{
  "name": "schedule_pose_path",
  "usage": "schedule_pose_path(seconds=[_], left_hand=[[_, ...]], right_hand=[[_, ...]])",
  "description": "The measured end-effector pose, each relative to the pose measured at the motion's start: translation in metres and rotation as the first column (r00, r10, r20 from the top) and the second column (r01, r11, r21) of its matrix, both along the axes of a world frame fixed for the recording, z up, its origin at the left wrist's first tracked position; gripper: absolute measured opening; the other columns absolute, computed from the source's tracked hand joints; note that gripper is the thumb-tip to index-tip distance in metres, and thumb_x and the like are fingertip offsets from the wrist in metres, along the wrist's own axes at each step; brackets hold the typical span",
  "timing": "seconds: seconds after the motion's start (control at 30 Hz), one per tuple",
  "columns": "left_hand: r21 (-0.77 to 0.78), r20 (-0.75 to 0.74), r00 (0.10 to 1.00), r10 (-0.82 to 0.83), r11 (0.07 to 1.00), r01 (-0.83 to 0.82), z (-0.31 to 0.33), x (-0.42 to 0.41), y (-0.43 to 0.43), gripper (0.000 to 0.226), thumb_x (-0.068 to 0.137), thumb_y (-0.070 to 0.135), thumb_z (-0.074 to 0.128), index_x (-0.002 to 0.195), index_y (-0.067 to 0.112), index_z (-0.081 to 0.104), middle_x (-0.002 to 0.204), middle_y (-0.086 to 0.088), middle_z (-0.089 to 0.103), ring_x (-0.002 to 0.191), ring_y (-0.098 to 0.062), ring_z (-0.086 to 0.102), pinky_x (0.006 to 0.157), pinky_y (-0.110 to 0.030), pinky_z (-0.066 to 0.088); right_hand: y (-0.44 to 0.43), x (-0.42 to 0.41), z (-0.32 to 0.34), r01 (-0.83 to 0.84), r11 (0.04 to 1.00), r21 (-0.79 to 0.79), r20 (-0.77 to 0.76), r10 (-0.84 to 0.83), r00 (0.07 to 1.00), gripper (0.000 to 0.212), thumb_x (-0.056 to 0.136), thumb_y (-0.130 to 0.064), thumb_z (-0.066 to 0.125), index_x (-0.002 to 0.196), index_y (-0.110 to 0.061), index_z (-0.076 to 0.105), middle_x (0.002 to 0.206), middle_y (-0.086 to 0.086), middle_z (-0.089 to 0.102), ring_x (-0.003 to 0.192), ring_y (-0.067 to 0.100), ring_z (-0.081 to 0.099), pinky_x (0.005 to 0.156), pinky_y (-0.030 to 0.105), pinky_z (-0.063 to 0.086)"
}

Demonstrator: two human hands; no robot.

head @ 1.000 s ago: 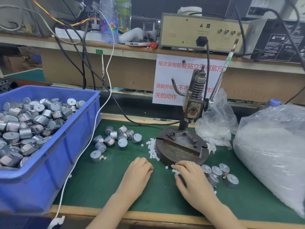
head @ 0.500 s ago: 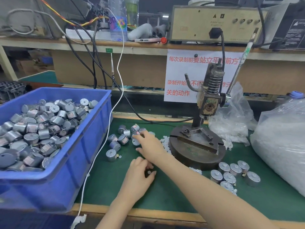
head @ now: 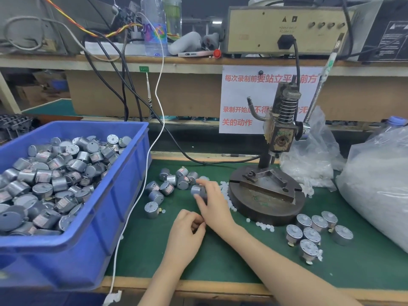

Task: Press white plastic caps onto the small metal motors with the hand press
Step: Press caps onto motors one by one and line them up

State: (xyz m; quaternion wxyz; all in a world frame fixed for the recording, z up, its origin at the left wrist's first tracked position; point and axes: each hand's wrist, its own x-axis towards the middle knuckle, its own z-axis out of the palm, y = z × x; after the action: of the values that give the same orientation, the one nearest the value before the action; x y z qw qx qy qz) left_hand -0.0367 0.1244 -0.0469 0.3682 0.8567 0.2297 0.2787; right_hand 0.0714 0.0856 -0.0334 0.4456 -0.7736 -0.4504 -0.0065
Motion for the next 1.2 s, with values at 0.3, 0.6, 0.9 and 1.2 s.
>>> schedule_pose_path(seconds=[0.3, 0.6, 0.9, 1.2], left_hand=[[0.061, -0.051, 0.998, -0.026, 0.998, 0.029, -0.001, 0.0, 0.0, 0.031, 0.083, 0.009, 0.065, 0.063, 0.024, 0.048, 0.079, 0.008, 0.045, 0.071, -0.003, 0.046, 0.067, -0.008, 0.035], [-0.157, 0.071, 0.991, 0.111, 0.983, -0.099, 0.004, -0.004, 0.0, 0.018, 0.095, 0.008, 0.045, 0.086, 0.011, 0.061, 0.083, 0.004, 0.06, 0.084, -0.014, 0.057, 0.077, -0.023, 0.043], [-0.21, 0.085, 0.984, 0.155, 0.968, -0.134, 0.004, -0.005, 0.0, 0.018, 0.094, 0.007, 0.046, 0.087, 0.009, 0.063, 0.079, 0.01, 0.06, 0.079, -0.011, 0.058, 0.072, -0.02, 0.041], [-0.288, 0.081, 0.983, 0.166, 0.948, -0.136, 0.005, -0.007, -0.001, 0.023, 0.095, 0.01, 0.044, 0.083, 0.018, 0.062, 0.078, 0.007, 0.061, 0.075, -0.008, 0.058, 0.077, -0.028, 0.047]], right_hand=[[-0.054, -0.01, 0.0, -0.04, 0.996, 0.077, -0.123, 0.049, 0.991, 0.021, 0.093, -0.013, 0.05, 0.11, -0.026, 0.049, 0.1, -0.024, 0.046, 0.085, -0.002, 0.043, 0.082, 0.014, 0.034], [-0.061, -0.02, -0.01, -0.171, 0.973, -0.156, 0.103, 0.188, 0.977, 0.042, 0.1, -0.025, 0.038, 0.142, -0.025, 0.033, 0.114, -0.006, 0.044, 0.098, 0.013, 0.051, 0.082, 0.022, 0.038], [-0.056, -0.015, -0.013, -0.128, 0.94, -0.315, 0.13, 0.177, 0.976, 0.048, 0.102, -0.032, 0.029, 0.148, -0.031, 0.016, 0.117, -0.002, 0.044, 0.097, 0.022, 0.054, 0.084, 0.029, 0.039], [-0.056, -0.016, -0.013, -0.124, 0.937, -0.327, 0.127, 0.173, 0.977, 0.045, 0.102, -0.031, 0.029, 0.146, -0.032, 0.023, 0.115, -0.003, 0.046, 0.097, 0.022, 0.054, 0.085, 0.03, 0.04]])
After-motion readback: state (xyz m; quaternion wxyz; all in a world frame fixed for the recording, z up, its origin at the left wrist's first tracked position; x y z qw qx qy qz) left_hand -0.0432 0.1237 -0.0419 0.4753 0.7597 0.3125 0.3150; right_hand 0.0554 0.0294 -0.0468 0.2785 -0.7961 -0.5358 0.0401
